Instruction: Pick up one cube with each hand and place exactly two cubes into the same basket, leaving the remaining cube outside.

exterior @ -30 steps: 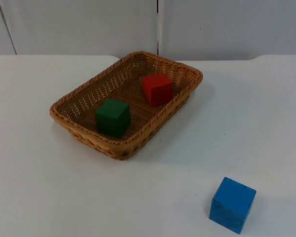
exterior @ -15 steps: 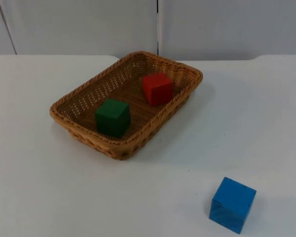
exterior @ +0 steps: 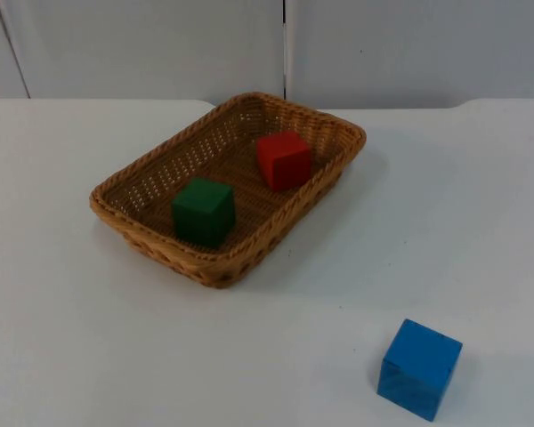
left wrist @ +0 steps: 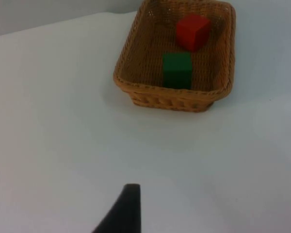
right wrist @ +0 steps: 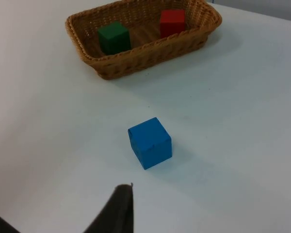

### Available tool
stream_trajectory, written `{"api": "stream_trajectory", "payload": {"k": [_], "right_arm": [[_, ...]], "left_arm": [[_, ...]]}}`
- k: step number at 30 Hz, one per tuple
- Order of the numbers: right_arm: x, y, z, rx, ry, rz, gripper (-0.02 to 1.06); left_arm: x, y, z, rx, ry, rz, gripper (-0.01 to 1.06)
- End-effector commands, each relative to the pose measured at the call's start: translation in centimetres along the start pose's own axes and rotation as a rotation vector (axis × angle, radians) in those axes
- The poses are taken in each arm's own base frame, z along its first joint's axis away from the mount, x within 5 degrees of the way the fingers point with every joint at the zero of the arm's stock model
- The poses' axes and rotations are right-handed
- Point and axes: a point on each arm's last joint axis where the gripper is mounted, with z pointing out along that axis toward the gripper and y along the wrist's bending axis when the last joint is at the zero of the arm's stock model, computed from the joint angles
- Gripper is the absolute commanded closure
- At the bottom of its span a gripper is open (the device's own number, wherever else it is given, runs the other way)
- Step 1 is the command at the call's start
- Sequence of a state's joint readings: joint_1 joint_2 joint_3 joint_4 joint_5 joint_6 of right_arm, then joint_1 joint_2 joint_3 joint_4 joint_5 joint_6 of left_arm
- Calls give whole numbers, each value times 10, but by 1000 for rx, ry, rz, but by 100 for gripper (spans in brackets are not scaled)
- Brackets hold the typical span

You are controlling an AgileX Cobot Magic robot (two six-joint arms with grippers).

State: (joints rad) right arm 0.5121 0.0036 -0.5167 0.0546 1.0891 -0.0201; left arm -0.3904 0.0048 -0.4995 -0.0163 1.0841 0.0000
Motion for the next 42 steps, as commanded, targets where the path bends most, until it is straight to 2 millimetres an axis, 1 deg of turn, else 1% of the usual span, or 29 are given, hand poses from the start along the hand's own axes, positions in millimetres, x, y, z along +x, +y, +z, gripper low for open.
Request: {"api": "stream_trajectory", "payload": {"k": [1,30,35,42], "right_arm": [[0,0,0,3,-12,-6,-1],[0,0,0,-1,-12,-4,-1],[0,0,0,32,-13,13,-1],[-1,1,1,143,-17,71,-1]], "left_arm": [[0,0,0,1,-9,2,0],[0,0,0,1,-9,2,0],[0,0,0,1,-9,2,0],[0,0,0,1,-9,2,0]]}}
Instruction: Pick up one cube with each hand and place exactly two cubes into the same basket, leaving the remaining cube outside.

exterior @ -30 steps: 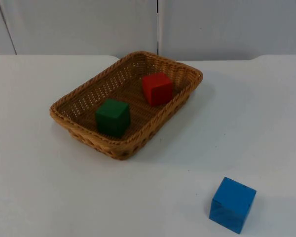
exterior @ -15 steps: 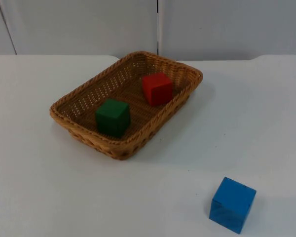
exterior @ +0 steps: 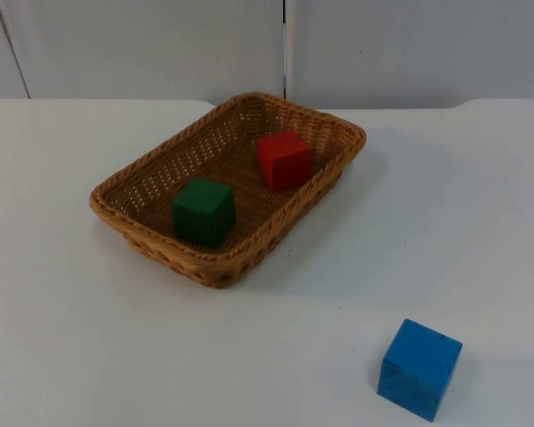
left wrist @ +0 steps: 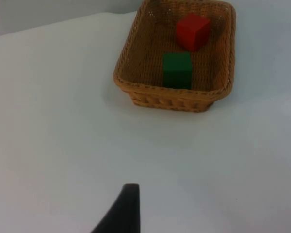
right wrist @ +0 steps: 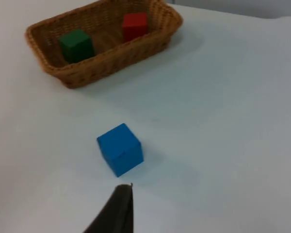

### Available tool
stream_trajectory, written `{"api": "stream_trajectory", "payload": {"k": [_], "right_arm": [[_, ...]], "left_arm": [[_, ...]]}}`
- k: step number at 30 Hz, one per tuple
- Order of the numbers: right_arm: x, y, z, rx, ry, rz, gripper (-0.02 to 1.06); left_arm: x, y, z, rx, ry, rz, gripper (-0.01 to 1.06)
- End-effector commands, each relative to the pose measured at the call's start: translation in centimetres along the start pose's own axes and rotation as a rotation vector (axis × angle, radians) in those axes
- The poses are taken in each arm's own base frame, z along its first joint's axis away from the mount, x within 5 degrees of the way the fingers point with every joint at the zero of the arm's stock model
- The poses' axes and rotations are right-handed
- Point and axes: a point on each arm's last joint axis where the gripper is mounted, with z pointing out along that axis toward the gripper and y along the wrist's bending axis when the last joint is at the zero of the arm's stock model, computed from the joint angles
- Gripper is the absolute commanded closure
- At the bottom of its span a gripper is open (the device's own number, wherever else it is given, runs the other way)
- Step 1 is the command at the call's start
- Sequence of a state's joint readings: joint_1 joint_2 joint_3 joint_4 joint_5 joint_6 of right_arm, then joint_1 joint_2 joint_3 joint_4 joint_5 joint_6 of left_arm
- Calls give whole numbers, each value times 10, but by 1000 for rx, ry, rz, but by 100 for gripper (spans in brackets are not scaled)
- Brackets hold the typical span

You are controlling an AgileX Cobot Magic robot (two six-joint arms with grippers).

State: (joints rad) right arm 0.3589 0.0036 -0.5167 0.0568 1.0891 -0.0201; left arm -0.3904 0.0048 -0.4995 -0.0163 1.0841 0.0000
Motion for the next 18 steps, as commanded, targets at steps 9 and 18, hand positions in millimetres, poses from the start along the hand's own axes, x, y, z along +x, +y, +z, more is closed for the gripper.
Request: {"api": "stream_trajectory", "payload": {"k": [9,18], "right_arm": [[-1,1,1,152,-18,85,-1],[-1,2,2,246,-21,133,-1]], "left_arm": [[0,0,0,1,-9,2,0],[0,0,0,1,-9,2,0]]}}
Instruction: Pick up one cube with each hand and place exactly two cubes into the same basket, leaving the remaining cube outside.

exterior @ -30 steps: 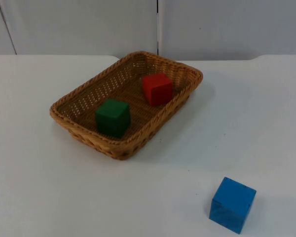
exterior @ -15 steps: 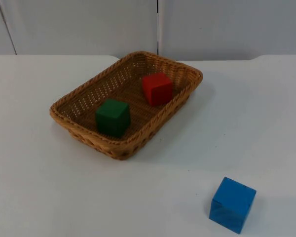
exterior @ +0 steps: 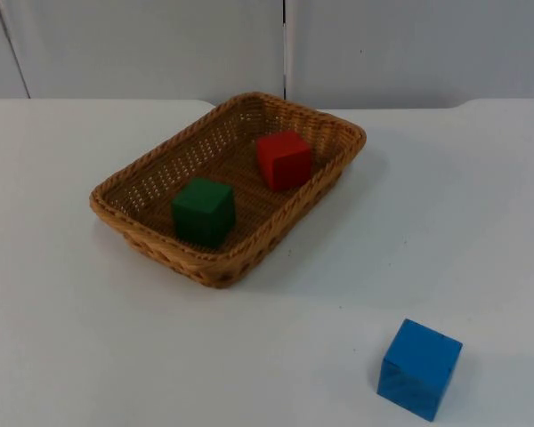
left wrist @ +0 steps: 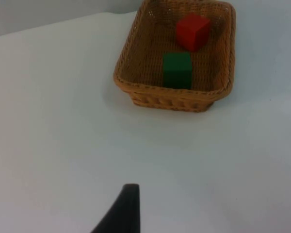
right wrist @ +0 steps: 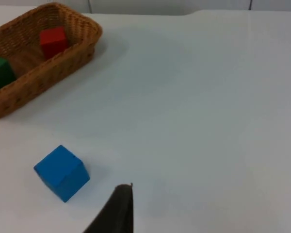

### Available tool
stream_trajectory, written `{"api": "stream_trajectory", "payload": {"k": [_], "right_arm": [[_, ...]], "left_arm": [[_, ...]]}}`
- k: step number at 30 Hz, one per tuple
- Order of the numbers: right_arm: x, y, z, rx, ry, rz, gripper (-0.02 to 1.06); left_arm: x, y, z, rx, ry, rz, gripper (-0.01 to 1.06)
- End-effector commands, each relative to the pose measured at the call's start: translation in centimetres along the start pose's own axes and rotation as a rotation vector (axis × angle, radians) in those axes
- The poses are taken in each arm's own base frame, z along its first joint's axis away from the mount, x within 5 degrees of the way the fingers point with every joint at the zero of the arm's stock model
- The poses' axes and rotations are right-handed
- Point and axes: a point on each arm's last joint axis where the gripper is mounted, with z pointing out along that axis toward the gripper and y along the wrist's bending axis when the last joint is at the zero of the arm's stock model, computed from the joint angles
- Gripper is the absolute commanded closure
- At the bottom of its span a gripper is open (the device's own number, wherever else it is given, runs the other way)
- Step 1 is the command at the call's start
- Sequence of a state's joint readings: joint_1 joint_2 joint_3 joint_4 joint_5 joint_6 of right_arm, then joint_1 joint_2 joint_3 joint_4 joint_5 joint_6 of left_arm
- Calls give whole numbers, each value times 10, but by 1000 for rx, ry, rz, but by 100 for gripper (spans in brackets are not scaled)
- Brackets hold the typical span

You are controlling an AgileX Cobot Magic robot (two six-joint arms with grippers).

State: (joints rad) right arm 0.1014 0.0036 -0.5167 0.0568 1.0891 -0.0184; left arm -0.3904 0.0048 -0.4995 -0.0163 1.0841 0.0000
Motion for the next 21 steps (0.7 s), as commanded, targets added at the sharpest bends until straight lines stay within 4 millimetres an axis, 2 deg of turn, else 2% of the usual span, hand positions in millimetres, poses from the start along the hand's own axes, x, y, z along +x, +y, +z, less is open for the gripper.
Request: {"api": "stream_trajectory", "payload": {"k": [1,21], "right_arm": [[0,0,0,18,-13,13,-1],[0,0,0,45,-14,27,-1]], "left_arm": [[0,0,0,1,-9,2,0],[0,0,0,1,-9,2,0]]}}
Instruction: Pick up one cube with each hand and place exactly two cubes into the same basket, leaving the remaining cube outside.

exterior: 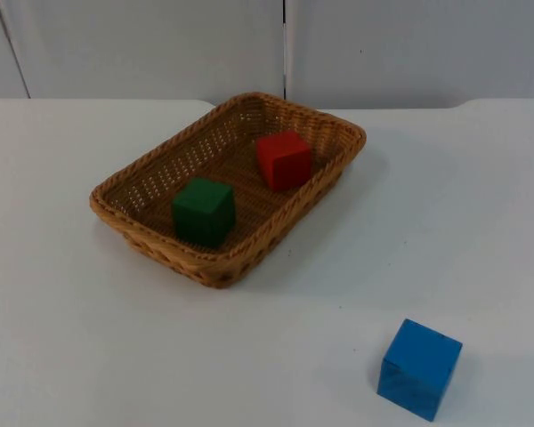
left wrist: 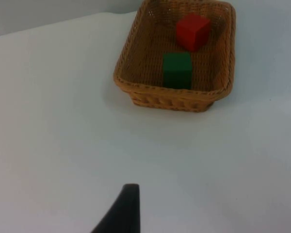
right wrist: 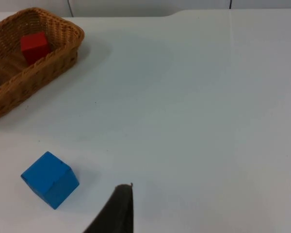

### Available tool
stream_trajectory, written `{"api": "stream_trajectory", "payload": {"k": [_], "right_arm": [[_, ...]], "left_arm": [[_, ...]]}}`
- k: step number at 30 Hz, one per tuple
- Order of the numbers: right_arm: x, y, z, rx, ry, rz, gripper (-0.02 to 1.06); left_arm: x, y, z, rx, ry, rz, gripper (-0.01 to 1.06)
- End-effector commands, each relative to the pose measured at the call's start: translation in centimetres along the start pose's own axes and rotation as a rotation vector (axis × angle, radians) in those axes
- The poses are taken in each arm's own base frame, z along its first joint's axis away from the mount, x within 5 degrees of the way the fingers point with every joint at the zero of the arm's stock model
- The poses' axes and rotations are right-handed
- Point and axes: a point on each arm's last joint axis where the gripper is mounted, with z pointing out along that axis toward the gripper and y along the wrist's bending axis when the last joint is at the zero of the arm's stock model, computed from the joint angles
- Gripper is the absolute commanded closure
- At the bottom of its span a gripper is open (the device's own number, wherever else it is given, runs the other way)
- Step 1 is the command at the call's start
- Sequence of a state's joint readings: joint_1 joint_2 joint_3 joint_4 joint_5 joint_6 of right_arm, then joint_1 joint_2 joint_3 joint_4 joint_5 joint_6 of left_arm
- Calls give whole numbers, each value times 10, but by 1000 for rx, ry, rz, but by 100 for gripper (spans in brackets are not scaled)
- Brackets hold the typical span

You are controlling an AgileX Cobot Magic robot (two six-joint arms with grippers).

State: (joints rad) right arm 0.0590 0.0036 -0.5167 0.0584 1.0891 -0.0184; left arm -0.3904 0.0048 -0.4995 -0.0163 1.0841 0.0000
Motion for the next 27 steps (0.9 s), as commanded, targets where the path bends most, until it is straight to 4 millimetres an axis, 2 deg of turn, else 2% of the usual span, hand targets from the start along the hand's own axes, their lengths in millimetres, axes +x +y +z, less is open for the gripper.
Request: {"api": "stream_trajectory", "payload": {"k": [1,10,27], "right_arm": [[0,0,0,9,-13,7,-1],[0,0,0,9,-13,7,-1],[0,0,0,9,-13,7,-1]], "left_arm": [[0,0,0,1,-9,2,0],[0,0,0,-21,-10,-9,0],[0,-1,1,-182,-12,-97,0]]}}
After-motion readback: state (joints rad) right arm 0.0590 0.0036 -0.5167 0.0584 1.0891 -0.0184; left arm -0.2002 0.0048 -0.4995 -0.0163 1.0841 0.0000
